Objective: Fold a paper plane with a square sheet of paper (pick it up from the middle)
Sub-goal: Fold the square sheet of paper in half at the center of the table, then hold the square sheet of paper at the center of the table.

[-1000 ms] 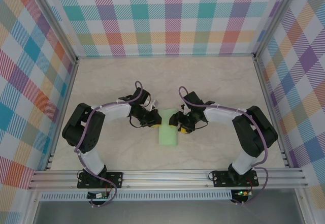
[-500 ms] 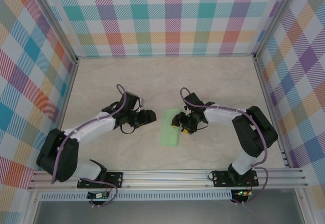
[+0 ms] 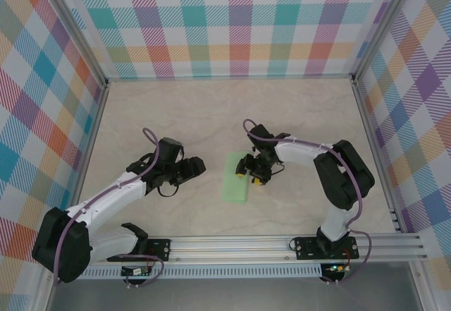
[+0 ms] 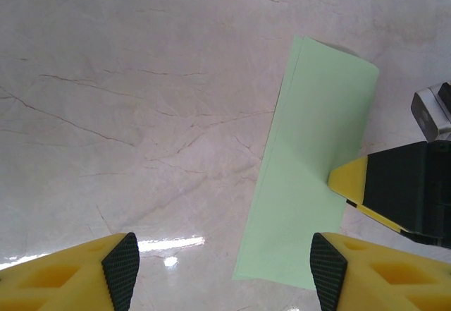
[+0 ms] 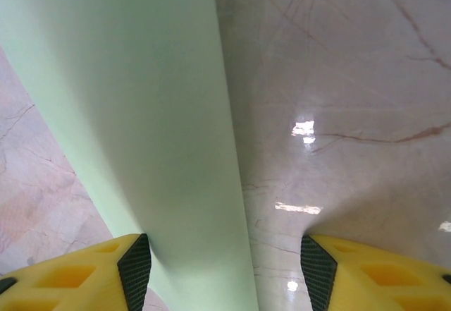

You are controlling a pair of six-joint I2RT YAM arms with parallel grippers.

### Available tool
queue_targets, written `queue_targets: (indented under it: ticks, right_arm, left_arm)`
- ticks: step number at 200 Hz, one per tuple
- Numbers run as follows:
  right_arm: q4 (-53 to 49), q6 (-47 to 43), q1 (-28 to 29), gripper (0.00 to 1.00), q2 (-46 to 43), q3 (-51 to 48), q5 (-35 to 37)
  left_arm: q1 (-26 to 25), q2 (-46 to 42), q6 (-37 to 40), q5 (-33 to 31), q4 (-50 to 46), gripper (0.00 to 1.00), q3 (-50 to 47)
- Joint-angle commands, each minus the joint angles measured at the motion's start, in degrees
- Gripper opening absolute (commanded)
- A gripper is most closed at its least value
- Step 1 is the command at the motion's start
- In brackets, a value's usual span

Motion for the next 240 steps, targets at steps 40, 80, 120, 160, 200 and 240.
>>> queue_targets:
  ticks: [40, 80, 120, 160, 200, 240]
  right_arm:
    - [-5.11, 0.0, 1.06, 0.63, 5.04, 1.47, 4.17]
    - [-8.2, -0.98, 1.17, 0.65, 5.88, 3.14, 6.27]
    - [-8.06, -0.55, 1.39, 0.65, 6.42, 2.72, 6.71]
    - [-8.45, -0.41, 1.34, 0.65, 7.39, 2.87, 7.17]
    - [-8.73, -0.59, 1.34, 0.63, 7.39, 2.52, 7.81]
    - [-8.59, -0.56, 1.34, 0.63, 7.21, 2.18, 8.03]
  left_arm:
    - [0.27, -0.12, -0.58, -0.89, -1.5, 0.67, -0.38]
    - [0.27, 0.02, -0.38, -0.98, -1.71, 0.68, -0.6]
    - [0.27, -0.07, -0.61, -0.98, -1.64, 0.68, -0.89]
    - [0.27, 0.38, -0.25, 1.52, 0.2, 0.64, -0.78]
    - [-1.22, 4.16, -0.58, 4.99, 3.42, 0.45, 0.55]
    - [-5.67, 12.6, -0.61, 4.66, 6.28, 0.29, 5.49]
